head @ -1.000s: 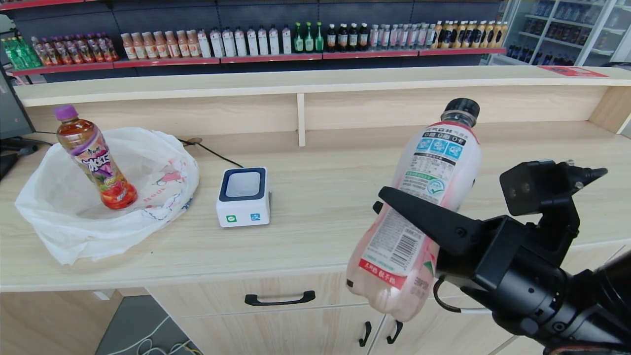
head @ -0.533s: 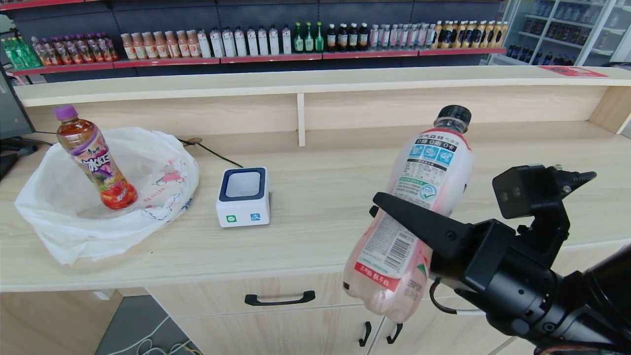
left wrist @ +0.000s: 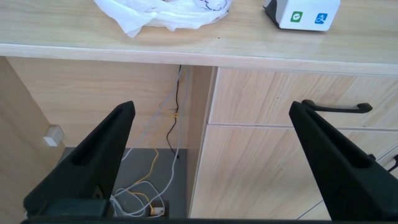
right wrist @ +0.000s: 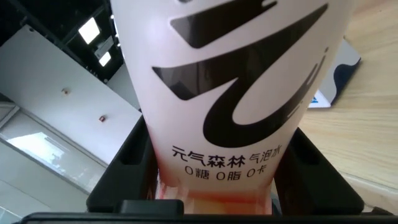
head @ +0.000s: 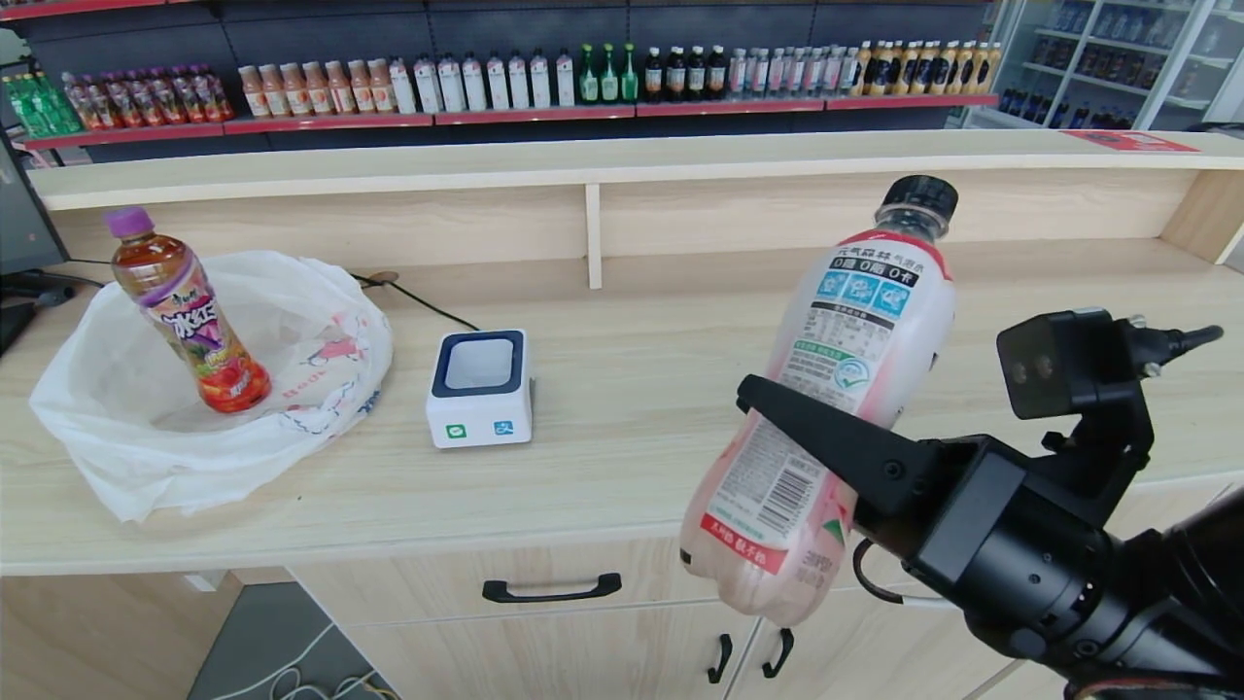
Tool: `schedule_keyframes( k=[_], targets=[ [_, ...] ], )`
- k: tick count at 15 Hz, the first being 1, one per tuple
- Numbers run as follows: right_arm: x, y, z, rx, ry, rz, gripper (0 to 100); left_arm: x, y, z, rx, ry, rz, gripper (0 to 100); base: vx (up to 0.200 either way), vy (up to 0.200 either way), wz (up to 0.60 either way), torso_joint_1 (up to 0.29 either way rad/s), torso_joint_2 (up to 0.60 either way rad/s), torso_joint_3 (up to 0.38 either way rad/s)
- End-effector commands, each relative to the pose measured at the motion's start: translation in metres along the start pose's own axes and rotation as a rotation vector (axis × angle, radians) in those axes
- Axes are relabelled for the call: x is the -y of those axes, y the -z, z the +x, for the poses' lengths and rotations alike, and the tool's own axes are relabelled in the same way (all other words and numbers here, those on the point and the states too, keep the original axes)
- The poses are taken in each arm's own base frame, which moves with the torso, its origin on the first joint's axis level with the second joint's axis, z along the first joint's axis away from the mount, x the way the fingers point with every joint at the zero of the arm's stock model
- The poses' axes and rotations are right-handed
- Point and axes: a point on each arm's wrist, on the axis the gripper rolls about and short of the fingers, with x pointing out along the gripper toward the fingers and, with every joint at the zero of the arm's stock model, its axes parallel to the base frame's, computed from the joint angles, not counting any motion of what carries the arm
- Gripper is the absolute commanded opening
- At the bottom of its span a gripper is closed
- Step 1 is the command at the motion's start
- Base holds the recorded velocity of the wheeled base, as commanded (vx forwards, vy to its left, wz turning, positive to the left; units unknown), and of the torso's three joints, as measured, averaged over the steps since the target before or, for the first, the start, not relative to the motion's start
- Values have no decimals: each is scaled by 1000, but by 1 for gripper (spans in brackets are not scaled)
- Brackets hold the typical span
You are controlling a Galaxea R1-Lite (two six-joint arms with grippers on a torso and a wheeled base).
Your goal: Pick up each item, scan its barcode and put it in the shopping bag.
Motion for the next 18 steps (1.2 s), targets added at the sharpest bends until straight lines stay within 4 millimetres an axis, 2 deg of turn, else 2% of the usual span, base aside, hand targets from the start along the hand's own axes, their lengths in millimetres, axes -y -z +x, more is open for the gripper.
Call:
schedule_keyframes(
  k=[1, 10, 12, 14, 18],
  targets=[
    [-2, -1, -2, 4, -4, -26, 0, 0, 0, 0, 0, -1, -1, 100, 0, 0, 0, 0, 0, 0],
    [-7, -7, 4, 20, -60, -499, 0, 0, 0, 0, 0, -1, -1, 100, 0, 0, 0, 0, 0, 0],
    [-3, -7, 4, 25, -34, -660, 0, 0, 0, 0, 0, -1, -1, 100, 0, 0, 0, 0, 0, 0],
    [12, -15, 4, 44, 68, -819, 0, 0, 0, 0, 0, -1, -1, 100, 0, 0, 0, 0, 0, 0],
    [27, -25, -2, 54, 185, -977, 0, 0, 0, 0, 0, -1, -2, 100, 0, 0, 0, 0, 0, 0]
  ],
)
